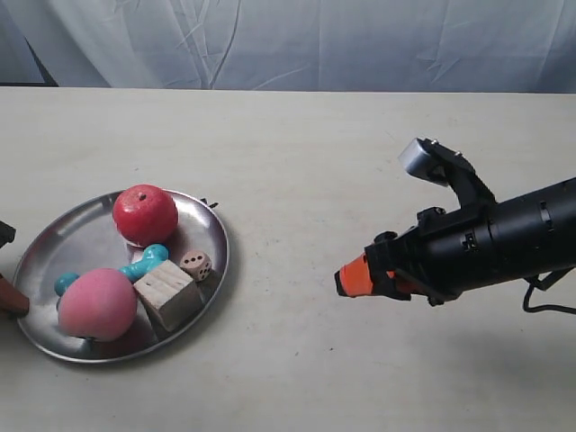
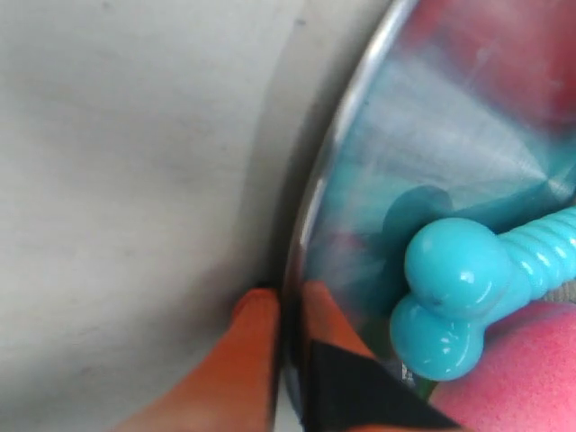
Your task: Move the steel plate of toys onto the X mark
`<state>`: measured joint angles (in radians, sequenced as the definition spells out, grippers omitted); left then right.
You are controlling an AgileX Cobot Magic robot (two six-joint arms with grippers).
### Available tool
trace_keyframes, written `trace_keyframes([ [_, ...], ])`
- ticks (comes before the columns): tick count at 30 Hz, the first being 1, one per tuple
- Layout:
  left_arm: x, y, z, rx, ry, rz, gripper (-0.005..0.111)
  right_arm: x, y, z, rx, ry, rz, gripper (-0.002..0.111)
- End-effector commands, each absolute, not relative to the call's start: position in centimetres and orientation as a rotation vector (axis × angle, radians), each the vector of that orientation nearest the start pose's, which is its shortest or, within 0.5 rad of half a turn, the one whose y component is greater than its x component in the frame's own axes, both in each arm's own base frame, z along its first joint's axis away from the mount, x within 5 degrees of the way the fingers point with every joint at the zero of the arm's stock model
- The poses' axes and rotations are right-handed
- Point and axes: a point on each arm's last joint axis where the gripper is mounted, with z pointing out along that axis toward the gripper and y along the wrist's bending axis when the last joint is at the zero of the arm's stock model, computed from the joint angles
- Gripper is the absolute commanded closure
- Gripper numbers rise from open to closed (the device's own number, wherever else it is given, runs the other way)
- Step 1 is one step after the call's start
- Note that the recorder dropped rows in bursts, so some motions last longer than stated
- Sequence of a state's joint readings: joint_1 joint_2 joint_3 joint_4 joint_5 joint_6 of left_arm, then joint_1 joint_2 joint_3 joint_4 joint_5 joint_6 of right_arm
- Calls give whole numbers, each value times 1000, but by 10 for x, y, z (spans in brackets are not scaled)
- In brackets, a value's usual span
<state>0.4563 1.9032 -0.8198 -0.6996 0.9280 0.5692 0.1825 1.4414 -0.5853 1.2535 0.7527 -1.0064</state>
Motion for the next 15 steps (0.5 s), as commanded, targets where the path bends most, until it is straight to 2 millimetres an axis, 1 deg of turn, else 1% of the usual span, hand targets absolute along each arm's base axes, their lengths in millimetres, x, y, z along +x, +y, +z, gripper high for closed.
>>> trace_keyframes([
  [1,253,74,95,-590,3031,-881,107,224,100,193,-301,2523,1003,60],
  [5,249,73,92,-578,3045,-875,107,235,106,196,-331,2514,1022,60],
  [8,248,73,92,-572,3051,-879,107,247,119,194,-419,2525,1020,60],
  [11,247,73,92,-566,3057,-886,107,266,137,189,-491,2532,1034,60],
  [15,247,72,93,-559,3065,-900,107,303,161,183,-543,2511,1052,60],
])
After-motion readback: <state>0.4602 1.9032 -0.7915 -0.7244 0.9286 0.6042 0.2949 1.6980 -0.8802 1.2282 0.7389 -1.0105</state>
